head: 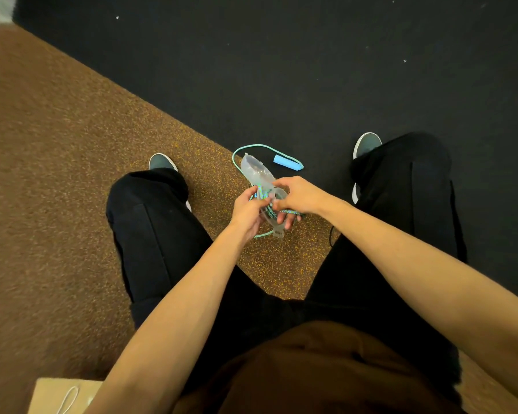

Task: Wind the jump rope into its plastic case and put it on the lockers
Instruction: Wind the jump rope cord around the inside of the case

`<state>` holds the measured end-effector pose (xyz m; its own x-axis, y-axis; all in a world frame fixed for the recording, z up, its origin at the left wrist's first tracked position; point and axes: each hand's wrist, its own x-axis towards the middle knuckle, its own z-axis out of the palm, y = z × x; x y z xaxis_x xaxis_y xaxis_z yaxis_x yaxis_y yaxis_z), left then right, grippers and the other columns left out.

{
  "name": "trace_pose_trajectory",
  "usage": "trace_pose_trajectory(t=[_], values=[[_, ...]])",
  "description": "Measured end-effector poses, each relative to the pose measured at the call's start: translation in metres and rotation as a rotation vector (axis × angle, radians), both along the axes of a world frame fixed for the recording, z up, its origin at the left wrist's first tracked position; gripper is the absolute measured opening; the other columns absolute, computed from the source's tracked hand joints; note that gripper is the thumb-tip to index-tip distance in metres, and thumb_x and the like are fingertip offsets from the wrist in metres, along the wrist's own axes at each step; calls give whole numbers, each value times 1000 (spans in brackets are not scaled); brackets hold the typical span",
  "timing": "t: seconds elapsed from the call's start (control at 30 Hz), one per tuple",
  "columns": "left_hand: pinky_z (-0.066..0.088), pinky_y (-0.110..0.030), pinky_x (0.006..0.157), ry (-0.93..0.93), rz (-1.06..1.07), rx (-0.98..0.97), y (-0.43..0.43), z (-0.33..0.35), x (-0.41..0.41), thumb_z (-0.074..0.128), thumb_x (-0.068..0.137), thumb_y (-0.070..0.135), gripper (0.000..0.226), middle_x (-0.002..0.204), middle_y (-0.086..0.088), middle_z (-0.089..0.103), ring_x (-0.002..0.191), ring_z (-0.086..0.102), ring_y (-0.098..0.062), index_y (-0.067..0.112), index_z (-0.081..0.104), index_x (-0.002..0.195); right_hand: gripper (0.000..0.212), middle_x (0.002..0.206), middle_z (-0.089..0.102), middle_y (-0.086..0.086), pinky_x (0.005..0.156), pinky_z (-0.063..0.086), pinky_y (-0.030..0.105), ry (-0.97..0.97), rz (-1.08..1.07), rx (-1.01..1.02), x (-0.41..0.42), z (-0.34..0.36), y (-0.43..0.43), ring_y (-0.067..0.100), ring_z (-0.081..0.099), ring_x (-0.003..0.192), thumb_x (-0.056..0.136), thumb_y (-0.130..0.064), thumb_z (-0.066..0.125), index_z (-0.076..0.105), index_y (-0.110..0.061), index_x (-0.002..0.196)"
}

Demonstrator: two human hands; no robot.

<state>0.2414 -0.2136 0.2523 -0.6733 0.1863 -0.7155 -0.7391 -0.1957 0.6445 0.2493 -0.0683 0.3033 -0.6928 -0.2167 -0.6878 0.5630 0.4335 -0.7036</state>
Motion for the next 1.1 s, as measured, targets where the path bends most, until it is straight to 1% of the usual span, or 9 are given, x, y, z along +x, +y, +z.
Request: trace_pose_trajectory(t=[0.13, 0.23, 0.33, 0.47, 0.6, 0.67, 0.8, 0.97, 1.1], values=[[57, -28, 69, 6, 52, 54, -3, 5, -3, 42, 90, -13, 39, 92, -13, 65, 73, 66, -17, -2, 50, 126, 63, 88, 73, 23, 43, 49, 29, 0, -50, 29, 0, 1, 2, 31, 69, 60, 89, -14, 67, 34, -10, 143], [57, -28, 68, 6, 102, 92, -4, 10, -5, 40, 92, -12, 31, 86, -12, 63, 65, 67, -13, 0, 53, 117, 88, 83, 73, 18, 42, 50, 27, -20, -98, 80, -2, -1, 4, 26, 68, 55, 84, -23, 74, 18, -10, 150], [56, -31, 72, -8, 170, 116, -7, 10, -9, 37, 94, -9, 35, 85, -11, 61, 67, 67, -13, -7, 46, 128, 97, 89, 70, 15, 40, 49, 25, -8, -144, 111, -4, -6, 6, 18, 66, 47, 78, -26, 80, 15, -12, 150], [53, -28, 68, -25, 209, 115, -11, 10, -14, 33, 96, -5, 41, 82, -9, 56, 70, 59, -14, -11, 36, 136, 79, 88, 65, 9, 38, 46, 24, 19, -116, 163, -6, -8, 10, 12, 60, 42, 74, -31, 83, 33, -10, 132], [52, -28, 68, -62, 256, 155, -10, 14, -14, 34, 97, -4, 27, 84, -9, 58, 69, 60, -13, 0, 52, 117, 59, 86, 67, 6, 42, 45, 23, 56, -25, 227, -8, -9, 13, 12, 58, 45, 71, -36, 84, 45, -14, 112], [51, -29, 70, -70, 255, 174, -10, 15, -13, 34, 97, -4, 25, 81, -9, 57, 68, 59, -13, 1, 54, 110, 48, 78, 69, 5, 44, 44, 23, 84, -3, 214, -9, -10, 16, 12, 57, 43, 71, -34, 84, 53, -12, 101], [50, -29, 73, -72, 249, 186, -12, 12, -14, 33, 97, -2, 24, 78, -8, 53, 68, 54, -14, 0, 49, 115, 26, 60, 65, 2, 49, 45, 20, 101, 54, 163, -9, -10, 20, 9, 54, 41, 74, -29, 83, 66, -8, 77], [49, -26, 67, -91, 258, 197, -12, 14, -15, 35, 98, 1, 19, 74, -6, 51, 65, 52, -12, 5, 53, 97, 18, 58, 62, 0, 47, 44, 16, 92, 115, 112, -11, -7, 25, 7, 49, 41, 81, -24, 77, 74, -7, 79], [48, -24, 66, -86, 238, 168, -11, 15, -14, 39, 98, 4, 18, 74, -4, 52, 64, 50, -11, 8, 56, 95, 25, 57, 59, 1, 47, 42, 17, 81, 143, 144, -15, -11, 33, 7, 47, 42, 81, -23, 77, 74, 1, 83]])
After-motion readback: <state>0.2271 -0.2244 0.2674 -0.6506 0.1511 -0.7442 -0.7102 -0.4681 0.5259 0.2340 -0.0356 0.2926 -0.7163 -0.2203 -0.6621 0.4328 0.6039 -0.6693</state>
